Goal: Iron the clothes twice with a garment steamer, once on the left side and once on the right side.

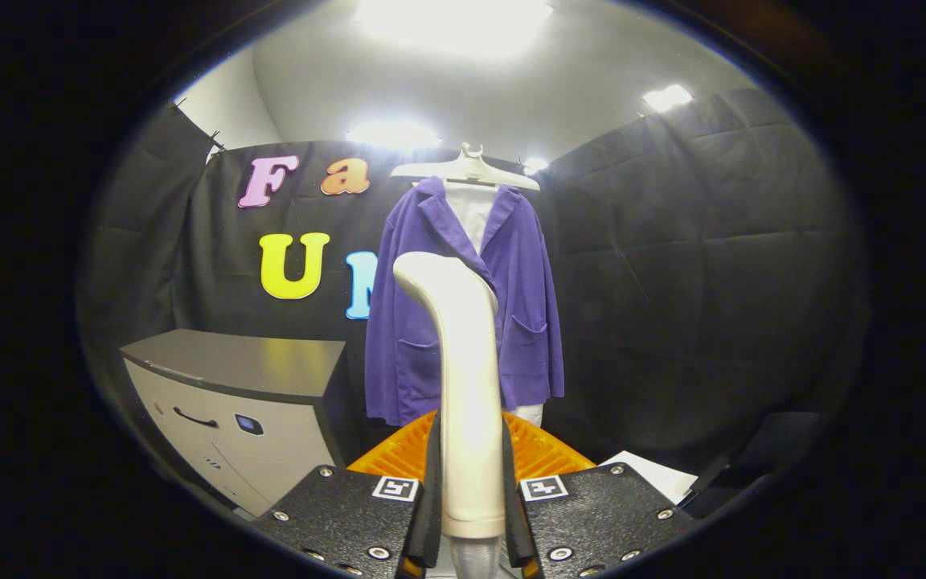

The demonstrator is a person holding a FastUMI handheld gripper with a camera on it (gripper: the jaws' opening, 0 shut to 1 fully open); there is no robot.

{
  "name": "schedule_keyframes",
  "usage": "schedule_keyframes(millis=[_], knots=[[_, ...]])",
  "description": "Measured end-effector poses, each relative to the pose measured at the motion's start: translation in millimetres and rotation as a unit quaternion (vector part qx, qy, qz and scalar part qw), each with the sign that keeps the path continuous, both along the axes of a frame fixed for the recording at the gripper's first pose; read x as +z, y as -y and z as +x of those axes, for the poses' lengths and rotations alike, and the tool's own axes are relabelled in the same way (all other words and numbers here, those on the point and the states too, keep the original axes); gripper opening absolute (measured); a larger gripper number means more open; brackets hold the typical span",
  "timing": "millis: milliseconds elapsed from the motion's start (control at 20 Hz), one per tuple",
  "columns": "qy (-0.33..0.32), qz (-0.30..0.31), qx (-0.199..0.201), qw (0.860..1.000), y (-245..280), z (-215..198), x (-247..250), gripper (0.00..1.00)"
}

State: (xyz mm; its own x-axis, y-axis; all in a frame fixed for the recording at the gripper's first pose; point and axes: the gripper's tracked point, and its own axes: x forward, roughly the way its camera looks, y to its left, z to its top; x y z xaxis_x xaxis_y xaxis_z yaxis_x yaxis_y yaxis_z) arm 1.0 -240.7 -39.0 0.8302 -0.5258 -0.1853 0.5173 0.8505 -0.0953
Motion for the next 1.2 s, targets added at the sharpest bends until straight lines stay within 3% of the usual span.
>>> schedule_keyframes(millis=[450,1200], knots=[[-0.003,-0.007,0.018,1.000,-83,-40,8,0.32],[0.006,-0.004,0.034,0.999,-120,-72,11,0.32]])
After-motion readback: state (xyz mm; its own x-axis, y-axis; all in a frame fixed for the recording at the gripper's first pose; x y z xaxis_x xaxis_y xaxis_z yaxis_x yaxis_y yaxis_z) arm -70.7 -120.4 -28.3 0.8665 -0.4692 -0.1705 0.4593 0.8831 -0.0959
